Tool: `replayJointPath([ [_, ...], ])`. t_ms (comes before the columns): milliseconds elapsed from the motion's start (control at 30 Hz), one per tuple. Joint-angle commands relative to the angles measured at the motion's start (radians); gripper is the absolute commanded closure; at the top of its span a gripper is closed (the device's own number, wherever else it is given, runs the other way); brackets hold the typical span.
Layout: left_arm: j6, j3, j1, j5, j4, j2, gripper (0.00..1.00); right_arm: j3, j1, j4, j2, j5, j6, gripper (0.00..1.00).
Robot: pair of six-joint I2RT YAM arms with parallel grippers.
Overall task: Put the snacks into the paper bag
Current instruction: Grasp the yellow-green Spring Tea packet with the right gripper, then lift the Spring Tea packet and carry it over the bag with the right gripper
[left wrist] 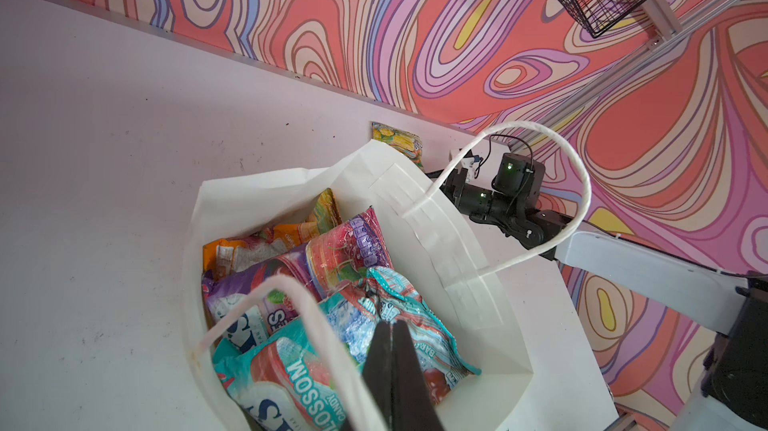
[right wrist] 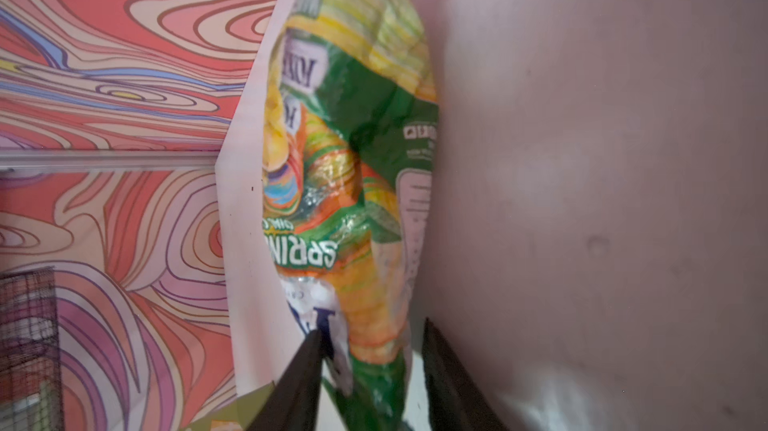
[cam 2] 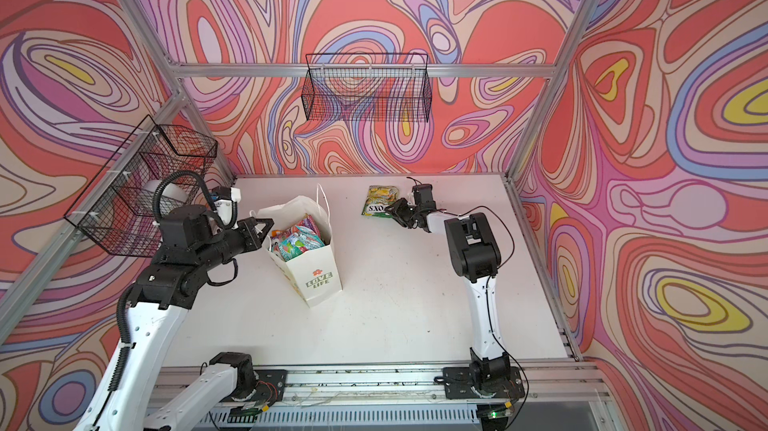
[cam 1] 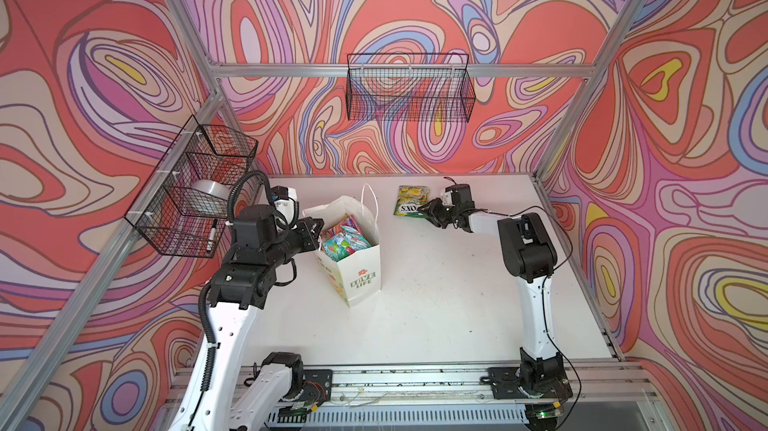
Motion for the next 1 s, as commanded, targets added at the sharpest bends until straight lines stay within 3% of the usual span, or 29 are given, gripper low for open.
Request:
replayJointPath([
  [0,0.007,0.001,-0.004,-0.003,0.012,-0.002,1.0,0.003,0.006,0.031,0.028,-0.022,0.039,0.76],
  [167,0.008,0.001,-0.003,-0.005,0.012,-0.002,1.0,-0.029,0.006,0.053,-0.033,-0.025,0.042,1.0],
  [633,0.006,0.0,-0.004,-0.001,0.013,-0.004,1.0,-0.201,0.016,0.015,-0.396,0.002,-0.008,1.0],
  [967,0.005,-0.001,-0.004,0.004,0.015,-0.004,1.0,-0.337,0.046,-0.133,-0.749,0.066,-0.091,1.0],
])
